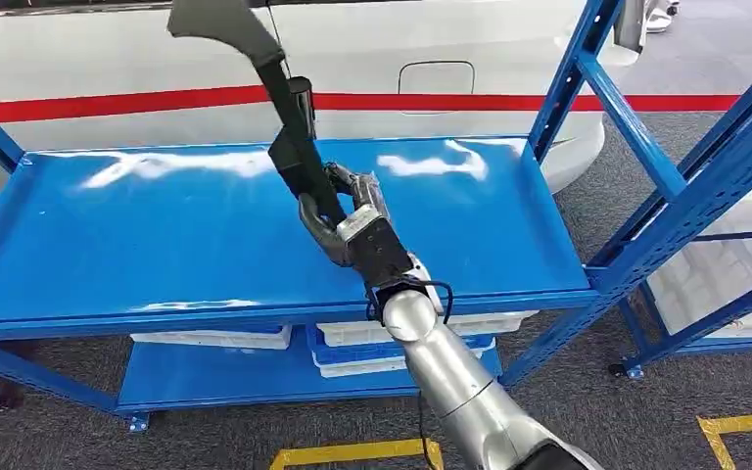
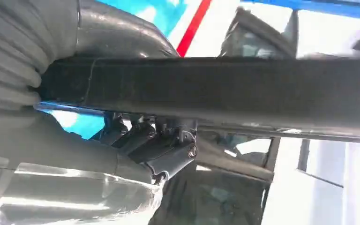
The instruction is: Take the parts from the cabinet and place them on the table.
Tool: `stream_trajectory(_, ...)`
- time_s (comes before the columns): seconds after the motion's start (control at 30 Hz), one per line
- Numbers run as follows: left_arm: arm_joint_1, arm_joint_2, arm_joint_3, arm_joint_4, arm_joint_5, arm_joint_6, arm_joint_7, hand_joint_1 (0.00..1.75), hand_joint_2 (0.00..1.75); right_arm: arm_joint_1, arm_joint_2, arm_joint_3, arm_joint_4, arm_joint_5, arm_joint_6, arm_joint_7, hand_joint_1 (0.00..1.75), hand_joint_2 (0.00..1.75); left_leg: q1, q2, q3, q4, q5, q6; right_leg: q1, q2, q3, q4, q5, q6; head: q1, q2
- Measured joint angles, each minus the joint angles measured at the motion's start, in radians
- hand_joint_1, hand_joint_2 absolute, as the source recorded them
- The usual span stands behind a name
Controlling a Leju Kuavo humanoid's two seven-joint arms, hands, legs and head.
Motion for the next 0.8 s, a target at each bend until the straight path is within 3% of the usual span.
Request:
stream_trajectory(0.67, -0.001, 0.006, 0.005, 0.0, 0.008, 0.045, 0.018, 0.0, 1.75, 0.038, -0.025, 0.019, -0.127, -0.137, 0.039, -0.031, 1.75, 1.75, 0.0, 0.0, -0.002, 0.0, 0.0, 0.0, 0.0, 0.0, -0.002, 0.0, 0.0, 0.0, 0.0, 0.0)
stream_trajectory(0.8, -0.001, 0.006, 0.006, 0.0, 0.011, 0.053, -0.01, 0.0, 1.75, 0.05, -0.035, 0.027, -0.148, -0.151, 0.047, -0.04, 1.75, 1.75, 0.0, 0.0, -0.003, 0.0, 0.0, 0.0, 0.0, 0.0, -0.002, 0.0, 0.0, 0.0, 0.0, 0.0)
